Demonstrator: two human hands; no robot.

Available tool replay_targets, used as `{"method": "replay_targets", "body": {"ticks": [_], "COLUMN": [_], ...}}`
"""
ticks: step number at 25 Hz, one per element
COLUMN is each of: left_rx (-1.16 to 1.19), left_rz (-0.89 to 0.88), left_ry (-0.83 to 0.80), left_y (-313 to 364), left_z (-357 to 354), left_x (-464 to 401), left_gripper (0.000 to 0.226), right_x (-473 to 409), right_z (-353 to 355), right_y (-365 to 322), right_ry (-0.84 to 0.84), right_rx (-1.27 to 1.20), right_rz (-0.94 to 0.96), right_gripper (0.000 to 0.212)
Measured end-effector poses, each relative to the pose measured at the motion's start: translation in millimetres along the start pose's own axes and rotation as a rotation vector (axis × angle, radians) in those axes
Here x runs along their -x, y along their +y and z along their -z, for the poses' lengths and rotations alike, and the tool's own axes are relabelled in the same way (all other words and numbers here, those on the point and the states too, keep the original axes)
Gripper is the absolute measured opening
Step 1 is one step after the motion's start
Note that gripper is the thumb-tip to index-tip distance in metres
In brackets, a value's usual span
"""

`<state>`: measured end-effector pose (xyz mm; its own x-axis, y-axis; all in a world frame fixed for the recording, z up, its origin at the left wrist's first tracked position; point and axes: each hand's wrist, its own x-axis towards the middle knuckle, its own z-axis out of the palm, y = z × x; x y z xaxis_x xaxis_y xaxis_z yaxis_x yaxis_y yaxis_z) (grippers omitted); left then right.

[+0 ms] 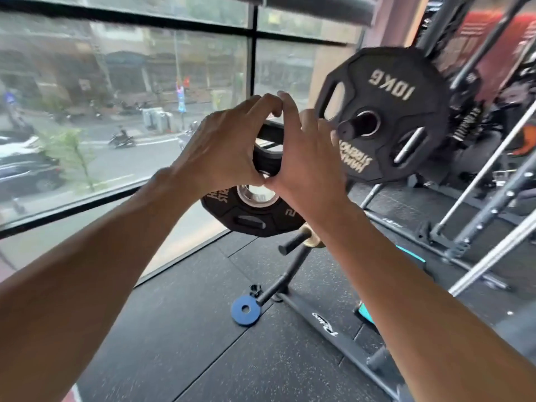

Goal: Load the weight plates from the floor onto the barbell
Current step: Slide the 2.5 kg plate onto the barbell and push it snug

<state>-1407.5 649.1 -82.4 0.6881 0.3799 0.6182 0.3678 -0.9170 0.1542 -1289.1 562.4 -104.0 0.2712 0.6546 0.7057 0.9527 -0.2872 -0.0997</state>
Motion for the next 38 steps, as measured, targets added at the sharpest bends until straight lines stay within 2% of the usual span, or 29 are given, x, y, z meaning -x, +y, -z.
{"method": "replay_targets", "body": {"ticks": [3,6,11,15,18,22,26,31,38], "left_rx": [0.085,0.209,0.558,0.929,1.207,1.357,1.321,1.164,1.149], "left_rz": [-0.135,-0.188,-0.013,0.123,0.144,0.065,-0.089,-0.273,-0.322], "left_ry": [-0.019,0.055,0.452,0.533,0.452,0.331,0.233,0.09,-0.055], "left_y": [40,79,141,222,272,335,379,402,427], "left_z": [18,27,3,-3,3,7,7,-11,-64], "left_x": [-17,-24,-13,-7,-6,-7,-27,-61,-97], "left_gripper": [0.093,0.094,0.096,0.086,0.086,0.055,0.063,0.069,0.062], "right_x": [9,26,67,98,121,156,178,197,203], "right_z": [59,110,191,256,300,342,367,364,347], "right_y": [19,35,62,78,97,137,182,228,283], "right_ry": [-0.021,0.028,0.203,0.312,0.4,0.506,0.512,0.487,0.5], "right_rx": [-0.08,-0.038,0.027,0.039,0.041,-0.128,-0.307,-0.416,-0.485], "right_rz": [0.004,-0.024,-0.15,-0.237,-0.314,-0.408,-0.502,-0.59,-0.742], "right_gripper": [0.116,0.101,0.087,0.086,0.087,0.081,0.074,0.055,0.048]}}
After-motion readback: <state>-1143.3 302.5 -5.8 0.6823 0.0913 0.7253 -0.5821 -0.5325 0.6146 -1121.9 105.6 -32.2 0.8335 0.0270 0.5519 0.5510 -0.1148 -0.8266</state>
